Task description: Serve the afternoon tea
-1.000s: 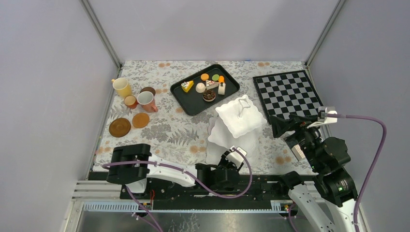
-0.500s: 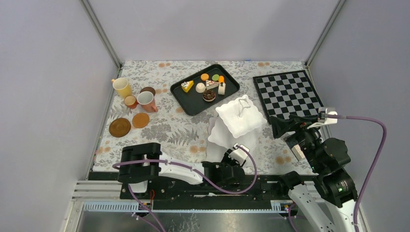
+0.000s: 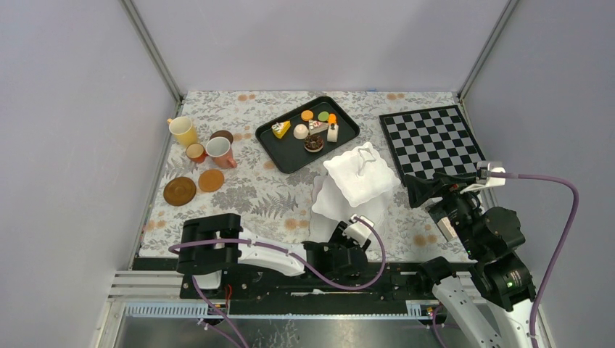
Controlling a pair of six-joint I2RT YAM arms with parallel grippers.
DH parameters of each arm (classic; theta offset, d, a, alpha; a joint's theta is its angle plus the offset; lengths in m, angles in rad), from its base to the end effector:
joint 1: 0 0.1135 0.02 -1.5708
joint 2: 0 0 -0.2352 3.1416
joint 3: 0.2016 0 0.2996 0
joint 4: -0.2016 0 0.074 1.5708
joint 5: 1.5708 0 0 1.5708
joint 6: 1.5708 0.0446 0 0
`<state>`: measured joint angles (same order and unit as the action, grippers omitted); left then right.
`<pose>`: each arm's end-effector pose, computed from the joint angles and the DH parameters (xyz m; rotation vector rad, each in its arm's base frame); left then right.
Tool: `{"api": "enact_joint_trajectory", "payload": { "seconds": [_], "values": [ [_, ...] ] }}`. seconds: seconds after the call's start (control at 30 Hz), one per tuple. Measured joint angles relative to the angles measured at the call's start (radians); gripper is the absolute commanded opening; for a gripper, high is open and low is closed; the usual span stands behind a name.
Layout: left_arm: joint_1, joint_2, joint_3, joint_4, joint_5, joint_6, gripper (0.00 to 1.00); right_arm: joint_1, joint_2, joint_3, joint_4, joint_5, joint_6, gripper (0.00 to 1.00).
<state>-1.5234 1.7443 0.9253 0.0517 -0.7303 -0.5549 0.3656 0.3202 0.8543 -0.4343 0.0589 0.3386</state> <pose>0.0478 -0.3802 0.0973 0.6784 2.0252 -0.3635 0.1287 0.0465 0.4004 0.0284 1.4930 0.5276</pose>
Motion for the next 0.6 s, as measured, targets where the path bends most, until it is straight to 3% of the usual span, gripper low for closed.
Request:
{"api": "enact_joint_trajectory", "payload": {
  "seconds": [0.27,0.6],
  "values": [
    [0.000,-0.017,-0.003,-0.012,0.011,0.001,0.52,0.000,0.000,0.000,0.000,0.000,0.004,0.98],
    [0.000,-0.198,-0.107,-0.006,0.061,0.050,0.48,0.000,0.000,-0.002,0.002,0.000,0.007,0.98]
  ]
}}
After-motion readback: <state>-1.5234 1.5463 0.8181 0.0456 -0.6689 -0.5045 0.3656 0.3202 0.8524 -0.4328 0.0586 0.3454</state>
